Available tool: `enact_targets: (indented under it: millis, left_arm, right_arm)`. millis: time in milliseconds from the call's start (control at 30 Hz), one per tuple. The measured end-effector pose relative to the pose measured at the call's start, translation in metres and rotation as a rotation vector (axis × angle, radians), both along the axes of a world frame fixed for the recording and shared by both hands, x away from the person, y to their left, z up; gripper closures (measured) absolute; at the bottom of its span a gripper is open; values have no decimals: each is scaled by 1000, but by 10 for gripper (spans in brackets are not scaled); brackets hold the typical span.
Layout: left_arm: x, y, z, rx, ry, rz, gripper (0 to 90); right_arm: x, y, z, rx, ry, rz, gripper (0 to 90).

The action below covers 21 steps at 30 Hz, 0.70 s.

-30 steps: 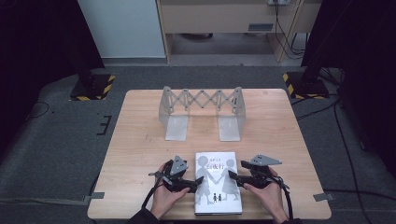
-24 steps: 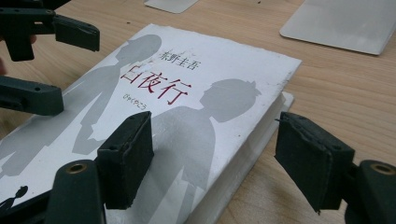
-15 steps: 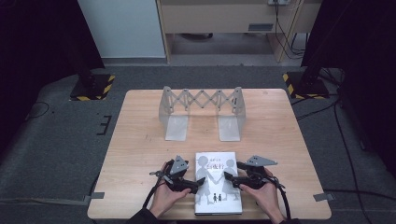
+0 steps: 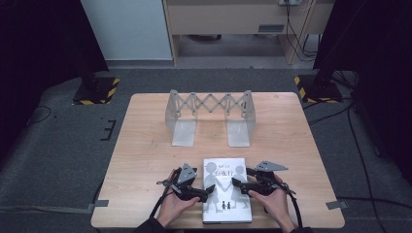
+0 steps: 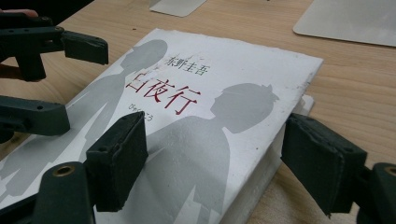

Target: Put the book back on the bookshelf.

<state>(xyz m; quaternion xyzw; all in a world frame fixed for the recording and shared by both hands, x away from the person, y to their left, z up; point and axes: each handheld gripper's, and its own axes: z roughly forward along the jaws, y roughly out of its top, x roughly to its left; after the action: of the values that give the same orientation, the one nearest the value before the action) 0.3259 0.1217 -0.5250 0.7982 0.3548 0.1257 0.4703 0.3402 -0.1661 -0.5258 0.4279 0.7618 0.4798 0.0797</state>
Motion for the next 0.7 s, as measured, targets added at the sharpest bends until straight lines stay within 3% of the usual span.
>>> enact_targets:
  millis: [200,333,467,700]
  left_arm:
    - [2,2,-1,-27,43,6,52]
    - [2,4,1,-34,47,-5,72]
    - [1,6,4,-31,40,-10,99]
    - [0,7,4,-40,37,-6,100]
  right_arm:
    - [-2,1,4,-15,-26,0,234]
    - [-2,0,9,-11,-44,1,262]
    - [-2,1,16,14,-82,10,283]
    - [2,4,22,82,-60,2,277]
